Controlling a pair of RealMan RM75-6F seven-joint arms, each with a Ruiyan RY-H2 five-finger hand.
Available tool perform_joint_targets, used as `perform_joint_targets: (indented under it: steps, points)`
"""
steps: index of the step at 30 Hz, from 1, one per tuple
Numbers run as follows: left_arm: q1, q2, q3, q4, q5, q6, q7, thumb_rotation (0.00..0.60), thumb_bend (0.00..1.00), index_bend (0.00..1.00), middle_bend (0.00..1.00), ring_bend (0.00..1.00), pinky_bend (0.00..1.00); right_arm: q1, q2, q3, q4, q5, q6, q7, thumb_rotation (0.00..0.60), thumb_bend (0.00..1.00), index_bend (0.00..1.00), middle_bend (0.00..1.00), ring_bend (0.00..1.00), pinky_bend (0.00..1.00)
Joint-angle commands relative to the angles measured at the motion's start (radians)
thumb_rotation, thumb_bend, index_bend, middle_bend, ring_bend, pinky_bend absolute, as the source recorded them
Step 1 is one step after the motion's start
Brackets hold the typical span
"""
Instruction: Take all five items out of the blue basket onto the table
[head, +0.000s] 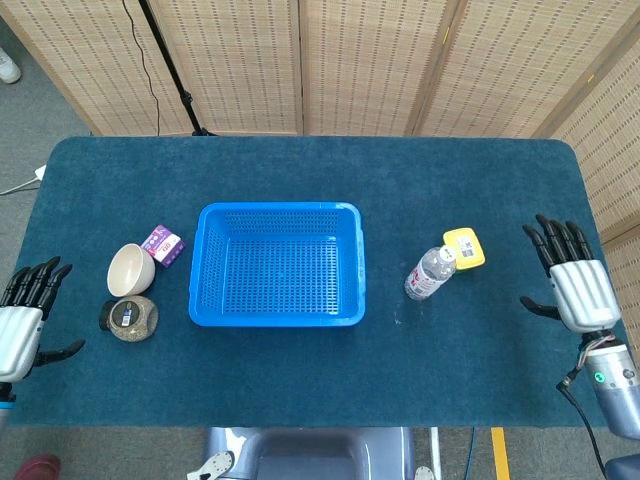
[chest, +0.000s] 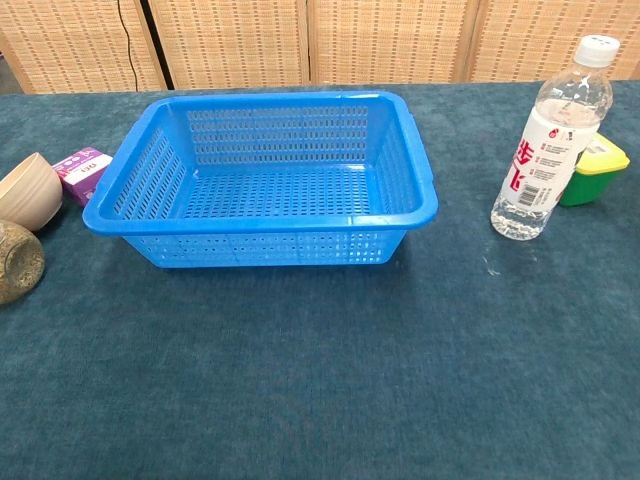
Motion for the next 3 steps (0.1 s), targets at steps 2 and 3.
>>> perform_joint_targets:
  steps: [2,3]
  points:
    - [0.002,-0.022,0.001,0.036,0.005,0.002,-0.008,0.6,0.05,0.0,0.0,0.0,0.0,-0.067,-0.051,-0.027,0.039,-0.022,0.066,0.001,0.6,0.0,0.0,0.0,0.0,0.0]
    - [0.002,-0.026,0.0,0.044,0.003,0.002,-0.009,0.6,0.04,0.0,0.0,0.0,0.0,-0.079,-0.065,-0.029,0.057,-0.024,0.078,-0.005,0.6,0.0,0.0,0.0,0.0,0.0]
